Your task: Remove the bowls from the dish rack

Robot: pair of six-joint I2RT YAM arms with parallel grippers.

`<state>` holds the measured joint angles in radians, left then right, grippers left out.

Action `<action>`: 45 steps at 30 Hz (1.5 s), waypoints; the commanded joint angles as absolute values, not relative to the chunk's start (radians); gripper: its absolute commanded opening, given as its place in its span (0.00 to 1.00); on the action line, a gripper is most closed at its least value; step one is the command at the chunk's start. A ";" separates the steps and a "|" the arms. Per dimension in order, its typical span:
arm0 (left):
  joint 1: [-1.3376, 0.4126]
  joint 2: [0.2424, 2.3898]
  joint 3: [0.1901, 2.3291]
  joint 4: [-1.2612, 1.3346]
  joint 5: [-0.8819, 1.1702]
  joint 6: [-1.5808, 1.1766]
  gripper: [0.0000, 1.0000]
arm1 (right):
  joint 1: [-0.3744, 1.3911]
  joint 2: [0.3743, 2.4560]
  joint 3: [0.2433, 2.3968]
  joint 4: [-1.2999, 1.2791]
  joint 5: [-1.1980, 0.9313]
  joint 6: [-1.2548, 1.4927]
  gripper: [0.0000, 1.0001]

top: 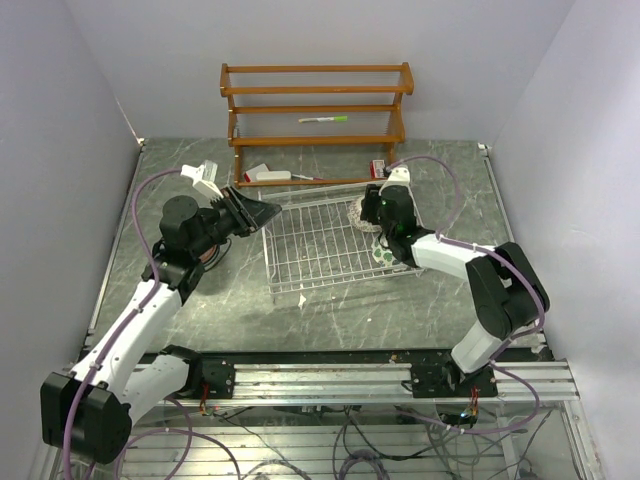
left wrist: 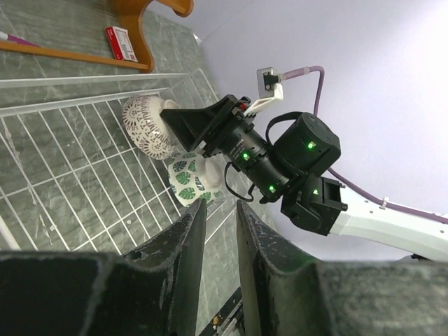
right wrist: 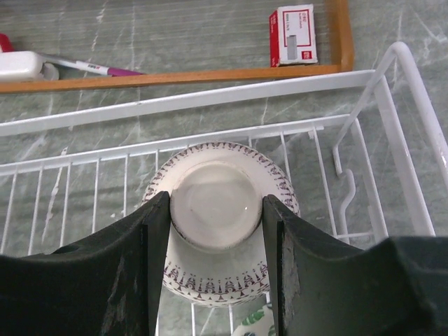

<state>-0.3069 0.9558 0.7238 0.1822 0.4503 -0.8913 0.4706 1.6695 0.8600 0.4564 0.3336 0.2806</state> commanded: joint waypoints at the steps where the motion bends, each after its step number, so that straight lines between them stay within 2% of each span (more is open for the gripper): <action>1: -0.317 0.967 0.714 0.251 0.465 -0.899 0.35 | 0.468 1.581 0.879 0.446 0.304 0.307 0.00; 13: -0.353 0.999 0.700 0.353 0.470 -0.956 0.38 | 0.466 1.457 0.847 0.465 0.153 0.391 0.00; 15: -0.373 1.014 0.687 0.413 0.473 -0.986 0.42 | 0.466 1.433 0.827 0.477 0.109 0.425 0.00; 19: -0.417 1.038 0.681 0.478 0.451 -1.014 0.57 | 0.468 1.381 0.779 0.546 0.006 0.509 0.00; 22: -0.436 1.054 0.674 0.521 0.435 -1.034 0.61 | 0.467 1.347 0.752 0.605 -0.074 0.566 0.00; 30: -0.451 1.102 0.605 0.779 0.447 -1.141 0.60 | 0.466 1.305 0.707 0.756 -0.226 0.700 0.00; 37: -0.458 1.126 0.545 0.939 0.418 -1.196 0.59 | 0.465 1.362 0.600 1.081 -0.307 0.935 0.00; 45: -0.497 1.132 0.532 0.955 0.367 -1.184 0.59 | 0.442 1.461 0.564 1.367 -0.357 1.138 0.00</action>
